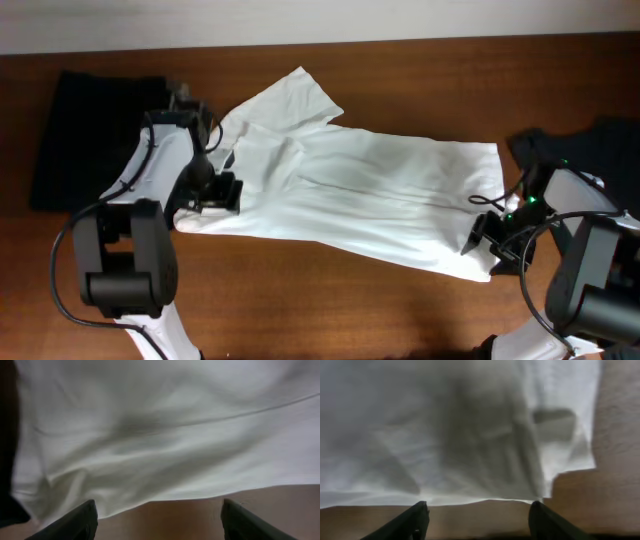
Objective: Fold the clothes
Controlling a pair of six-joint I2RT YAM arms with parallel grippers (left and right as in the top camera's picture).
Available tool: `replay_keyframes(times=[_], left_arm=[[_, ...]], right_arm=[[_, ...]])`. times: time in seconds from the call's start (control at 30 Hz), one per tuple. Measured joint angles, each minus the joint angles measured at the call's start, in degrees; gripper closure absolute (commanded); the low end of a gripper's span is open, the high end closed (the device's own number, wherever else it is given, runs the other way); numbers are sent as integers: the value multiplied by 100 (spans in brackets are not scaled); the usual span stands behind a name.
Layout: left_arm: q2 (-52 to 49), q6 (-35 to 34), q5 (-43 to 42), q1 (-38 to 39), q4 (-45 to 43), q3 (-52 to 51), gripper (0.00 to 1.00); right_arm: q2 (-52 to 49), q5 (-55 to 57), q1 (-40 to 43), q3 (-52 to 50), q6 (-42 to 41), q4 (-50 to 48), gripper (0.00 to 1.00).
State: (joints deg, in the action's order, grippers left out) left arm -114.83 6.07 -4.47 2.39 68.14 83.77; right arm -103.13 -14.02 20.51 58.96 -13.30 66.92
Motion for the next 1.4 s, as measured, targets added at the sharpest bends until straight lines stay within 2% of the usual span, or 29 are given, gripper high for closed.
replay_keyframes(times=[0.07, 0.1, 0.13, 0.17, 0.2, 0.27, 0.33, 0.4, 0.53, 0.6, 0.63, 0.67, 0.7, 0.77, 0.83, 0.87, 0.93, 1.0, 1.1, 1.17, 1.2, 1.23, 1.27, 1.33, 1.4], left_arm=[[4, -85, 46, -111, -719, -649, 24], [-4, -136, 85, -160, -907, -850, 29], [70, -212, 66, -181, -1062, -940, 41], [166, -282, 98, -208, -1235, -1082, 68], [195, -315, 127, -227, -1292, -1119, 80], [201, -374, 219, -289, -1252, -1147, 99], [188, -385, 179, -317, -960, -1172, 99], [160, -417, 155, -299, -439, -1255, 99], [129, -422, 146, -295, 557, -1357, 100], [129, -422, 146, -291, 778, -1530, 99], [125, -422, 127, -289, 798, -1639, 90], [114, -424, 101, -291, 798, -1705, 75], [101, -466, 66, -291, 800, -1751, 68], [85, -505, 26, -291, 826, -1753, 59], [68, -520, 0, -291, 1080, -1596, 56], [66, -527, -13, -291, 1263, -1397, 48], [63, -538, -74, -291, 1537, -807, 39], [66, -533, -109, -291, 1655, -155, 23], [68, -570, -164, -291, 1683, 752, 20], [68, -570, -258, -291, 1624, 1217, 20], [68, -570, -280, -291, 1609, 1335, 20], [68, -570, -323, -291, 1574, 1467, 20], [68, -568, -352, -291, 1543, 1589, 20], [68, -568, -391, -291, 1517, 1705, 20], [68, -568, -400, -291, 1510, 1707, 20]], right_arm=[[0, 9, 13, -11, -13, -136, 35], [0, 11, 13, -11, -17, -208, 39], [0, 13, 13, -11, -22, -297, 46], [0, 42, 13, -11, -31, -400, 60], [0, 114, 13, -11, -68, -437, 69], [0, 407, 31, -11, -234, -457, 73], [0, 566, 72, -11, -321, -330, 72], [0, 804, 101, -15, -400, 39, 60], [0, 1132, 162, -15, -487, 199, 54], [0, 1187, 273, -15, -492, 227, 54], [-2, 1213, 356, 9, -492, 284, 54], [-2, 1209, 426, 55, -490, 330, 54], [0, 1180, 501, 140, -470, 334, 53], [0, 887, 588, 431, -280, 302, 50], [0, 472, 599, 765, -48, 304, 46], [4, 203, 599, 973, 90, 219, 44], [13, -146, 597, 1193, 240, -52, 38], [15, -302, 562, 1220, 328, -140, 27], [15, -225, 376, 1067, 297, -232, 27], [-50, -105, 208, 682, 269, -492, 35], [-87, -81, 177, 540, 260, -599, 42], [-125, -11, 153, 321, 238, -750, 55], [-151, 90, 149, 146, 162, -837, 72], [-140, 472, 190, -83, -184, -953, 94], [-129, 485, 286, -105, -354, -925, 96]])
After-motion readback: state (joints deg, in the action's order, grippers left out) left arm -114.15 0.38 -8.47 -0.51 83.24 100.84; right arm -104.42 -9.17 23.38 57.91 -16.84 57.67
